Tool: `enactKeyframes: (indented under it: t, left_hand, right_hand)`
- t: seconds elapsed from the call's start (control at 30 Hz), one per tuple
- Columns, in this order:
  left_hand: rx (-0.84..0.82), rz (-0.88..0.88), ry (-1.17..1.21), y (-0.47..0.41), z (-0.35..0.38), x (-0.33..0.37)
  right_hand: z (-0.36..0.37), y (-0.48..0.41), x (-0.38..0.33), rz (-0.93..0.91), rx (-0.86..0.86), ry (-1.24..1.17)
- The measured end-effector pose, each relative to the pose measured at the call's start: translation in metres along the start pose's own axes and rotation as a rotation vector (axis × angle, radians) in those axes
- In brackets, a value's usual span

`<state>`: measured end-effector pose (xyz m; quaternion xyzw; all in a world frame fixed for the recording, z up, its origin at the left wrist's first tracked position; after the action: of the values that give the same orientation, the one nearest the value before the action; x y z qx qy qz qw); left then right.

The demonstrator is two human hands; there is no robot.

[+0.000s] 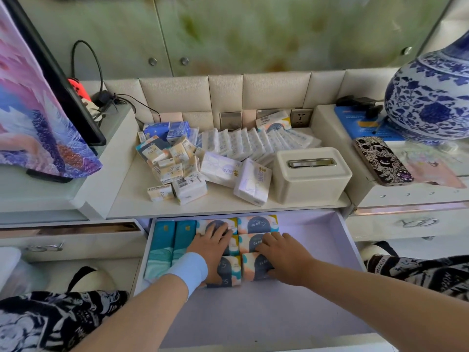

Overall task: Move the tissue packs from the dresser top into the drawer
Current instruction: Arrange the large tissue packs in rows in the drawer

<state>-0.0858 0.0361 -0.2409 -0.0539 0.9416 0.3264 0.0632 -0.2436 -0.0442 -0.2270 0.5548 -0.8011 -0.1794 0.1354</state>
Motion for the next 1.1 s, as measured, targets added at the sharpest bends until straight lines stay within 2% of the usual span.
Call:
enactKeyframes:
  t: [0.07, 0.17, 0.33, 0.43, 0.57, 0.7, 0.87, 1.1]
  left_hand:
    - [0.019, -0.026, -0.031, 0.001, 0.005, 0.000]
    - [0.058, -0.061, -0.063, 0.000, 0.011, 0.002]
    - [0.070, -0.095, -0.027, -0.001, 0.013, 0.002]
    - [0.070, -0.097, -0.008, -0.001, 0.013, 0.001]
    - [-0.010, -0.044, 0.018, 0.001, 0.002, -0.002]
    - [-0.076, 0.026, 0.193, 0.010, -0.027, -0.009]
    - [-0.006, 0.047, 0.588, 0.015, -0.080, -0.027]
    - [0.259, 0.004, 0.734, 0.016, -0.158, -0.088]
  right_hand:
    - [0.003, -0.001, -0.003, 0.004, 0.023, 0.072]
    - [0.013, -0.004, -0.001, 0.047, -0.057, 0.121]
    - [0.018, -0.012, 0.004, 0.196, -0.051, 0.090]
    - [0.020, -0.014, 0.000, 0.210, -0.056, 0.100]
    - [0.011, -0.017, 0.000, 0.186, -0.144, 0.107]
    - [-0.018, -0.020, 0.006, 0.199, -0.246, 0.051]
    - [-0.081, -0.018, 0.009, 0.177, -0.081, -0.296]
    - [-0.162, -0.033, 0.047, 0.224, 0.203, -0.536]
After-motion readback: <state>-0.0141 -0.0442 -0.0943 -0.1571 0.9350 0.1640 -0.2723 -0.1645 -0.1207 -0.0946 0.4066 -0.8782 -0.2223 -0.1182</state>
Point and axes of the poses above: each hand's wrist, its own y-axis away from the middle knuckle, its own z-axis out of the palm, x = y × z, the point moved 6 cm from there along -y, towards the middle knuckle, and after that the axes turned 11 degrees about -x, right-handed, at the moved point
